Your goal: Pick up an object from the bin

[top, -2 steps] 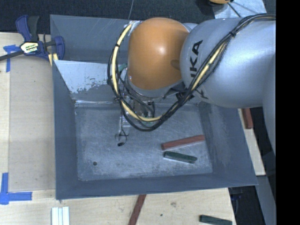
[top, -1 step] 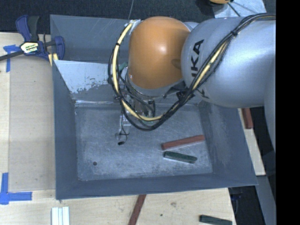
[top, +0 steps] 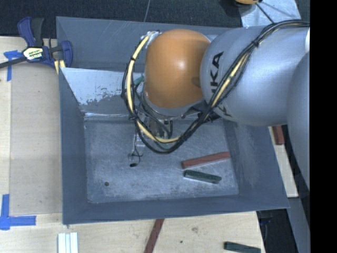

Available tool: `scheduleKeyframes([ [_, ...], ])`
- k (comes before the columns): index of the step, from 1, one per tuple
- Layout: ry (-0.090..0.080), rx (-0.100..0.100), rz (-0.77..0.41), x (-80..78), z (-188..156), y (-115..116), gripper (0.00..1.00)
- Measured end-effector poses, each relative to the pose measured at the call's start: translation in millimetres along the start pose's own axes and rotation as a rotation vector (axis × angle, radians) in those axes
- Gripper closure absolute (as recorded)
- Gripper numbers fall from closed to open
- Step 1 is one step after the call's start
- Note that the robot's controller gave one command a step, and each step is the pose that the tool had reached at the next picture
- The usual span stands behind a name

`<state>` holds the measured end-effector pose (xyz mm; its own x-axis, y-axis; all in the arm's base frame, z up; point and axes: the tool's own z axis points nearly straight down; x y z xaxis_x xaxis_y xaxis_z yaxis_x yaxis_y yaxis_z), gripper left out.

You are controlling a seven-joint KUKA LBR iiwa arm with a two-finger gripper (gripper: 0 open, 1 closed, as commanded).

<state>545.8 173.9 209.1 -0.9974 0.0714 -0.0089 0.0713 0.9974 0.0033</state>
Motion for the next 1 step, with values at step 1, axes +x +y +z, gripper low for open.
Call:
scheduleKeyframes([
  [1, 0.001, 0.001, 0.065, 8.2, 19.9, -0.2, 0.0],
])
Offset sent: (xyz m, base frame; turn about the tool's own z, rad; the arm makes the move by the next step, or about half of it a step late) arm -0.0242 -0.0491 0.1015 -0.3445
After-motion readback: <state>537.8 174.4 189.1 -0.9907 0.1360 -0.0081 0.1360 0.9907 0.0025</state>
